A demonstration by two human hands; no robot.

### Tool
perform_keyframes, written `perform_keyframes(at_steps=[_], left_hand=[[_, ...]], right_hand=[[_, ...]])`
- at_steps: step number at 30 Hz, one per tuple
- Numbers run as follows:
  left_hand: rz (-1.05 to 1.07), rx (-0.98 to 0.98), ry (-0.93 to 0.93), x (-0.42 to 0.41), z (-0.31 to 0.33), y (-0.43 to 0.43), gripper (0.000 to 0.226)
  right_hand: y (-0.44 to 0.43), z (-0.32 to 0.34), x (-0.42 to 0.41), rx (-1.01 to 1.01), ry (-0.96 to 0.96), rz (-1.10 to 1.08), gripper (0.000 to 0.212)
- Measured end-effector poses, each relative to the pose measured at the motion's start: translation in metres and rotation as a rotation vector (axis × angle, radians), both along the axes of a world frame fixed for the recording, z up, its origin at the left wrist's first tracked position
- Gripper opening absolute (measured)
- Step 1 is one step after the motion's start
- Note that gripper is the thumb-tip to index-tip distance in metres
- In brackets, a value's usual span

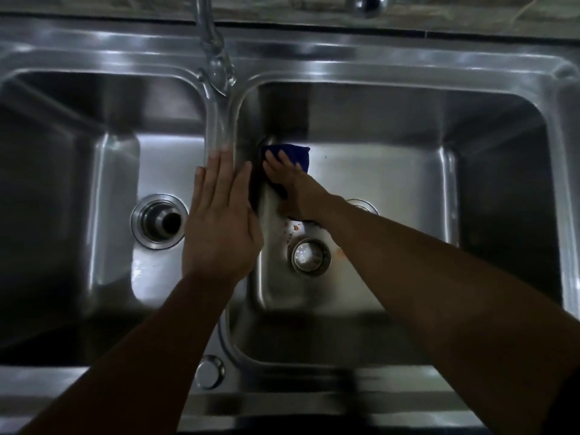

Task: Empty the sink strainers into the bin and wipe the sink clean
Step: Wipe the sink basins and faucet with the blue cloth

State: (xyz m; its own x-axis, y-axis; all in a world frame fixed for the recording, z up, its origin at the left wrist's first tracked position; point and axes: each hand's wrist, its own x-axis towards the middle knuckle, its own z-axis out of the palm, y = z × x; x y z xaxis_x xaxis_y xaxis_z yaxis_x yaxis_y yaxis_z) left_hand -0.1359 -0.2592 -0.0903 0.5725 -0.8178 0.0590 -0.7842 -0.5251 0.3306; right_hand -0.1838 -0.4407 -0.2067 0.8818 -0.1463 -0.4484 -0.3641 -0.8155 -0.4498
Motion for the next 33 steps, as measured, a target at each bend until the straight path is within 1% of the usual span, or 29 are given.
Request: perform_keyframes(at_steps=[3, 4, 8, 11, 13, 15, 17, 20, 21, 23, 24, 26, 28, 30, 33], left_hand=[[-0.008, 0.048, -0.038, -0.001, 0.002, 0.000, 0.055], [-0.017, 0.062, -0.054, -0.002, 0.002, 0.000, 0.055], [-0.112, 0.181, -0.114, -0.003, 0.007, 0.002, 0.062], [-0.298, 0.254, -0.177, -0.014, 0.008, 0.002, 0.059], [-0.435, 0.234, -0.161, -0.038, 0.004, -0.001, 0.055], [-0.495, 0.214, -0.083, -0.071, -0.005, -0.011, 0.052], [-0.472, 0.246, 0.075, -0.107, -0.014, -0.032, 0.052], [-0.360, 0.328, 0.296, -0.155, -0.035, -0.067, 0.069], [-0.310, 0.330, 0.361, -0.170, -0.044, -0.076, 0.074], [-0.248, 0.362, 0.433, -0.194, -0.062, -0.091, 0.087], [-0.239, 0.391, 0.447, -0.202, -0.071, -0.095, 0.093], [-0.249, 0.440, 0.432, -0.210, -0.086, -0.100, 0.100], [-0.284, 0.431, 0.366, -0.211, -0.094, -0.103, 0.097], [-0.302, 0.380, 0.309, -0.210, -0.096, -0.104, 0.089], [-0.271, 0.355, 0.316, -0.205, -0.092, -0.100, 0.086]], right_hand=[[-0.017, 0.007, -0.013, -0.048, 0.040, 0.089, 0.095], [-0.024, 0.010, -0.021, -0.052, 0.042, 0.085, 0.094], [-0.059, 0.020, -0.084, -0.056, 0.065, -0.046, 0.094], [-0.098, 0.023, -0.149, -0.072, 0.100, -0.176, 0.093], [-0.122, 0.023, -0.188, -0.092, 0.126, -0.250, 0.094], [-0.140, 0.023, -0.215, -0.098, 0.138, -0.302, 0.095], [-0.146, 0.021, -0.228, -0.079, 0.129, -0.320, 0.096], [-0.135, 0.011, -0.232, -0.174, 0.121, -0.343, 0.103], [-0.128, 0.006, -0.233, -0.205, 0.101, -0.390, 0.107], [-0.121, -0.002, -0.234, -0.227, 0.030, -0.514, 0.117], [-0.121, -0.005, -0.234, -0.227, 0.007, -0.550, 0.119], [-0.123, -0.011, -0.233, -0.235, 0.012, -0.547, 0.118], [-0.125, -0.014, -0.232, -0.257, 0.048, -0.509, 0.117], [-0.126, -0.018, -0.233, -0.270, 0.047, -0.500, 0.117], [-0.128, -0.020, -0.235, -0.264, 0.046, -0.486, 0.117]])
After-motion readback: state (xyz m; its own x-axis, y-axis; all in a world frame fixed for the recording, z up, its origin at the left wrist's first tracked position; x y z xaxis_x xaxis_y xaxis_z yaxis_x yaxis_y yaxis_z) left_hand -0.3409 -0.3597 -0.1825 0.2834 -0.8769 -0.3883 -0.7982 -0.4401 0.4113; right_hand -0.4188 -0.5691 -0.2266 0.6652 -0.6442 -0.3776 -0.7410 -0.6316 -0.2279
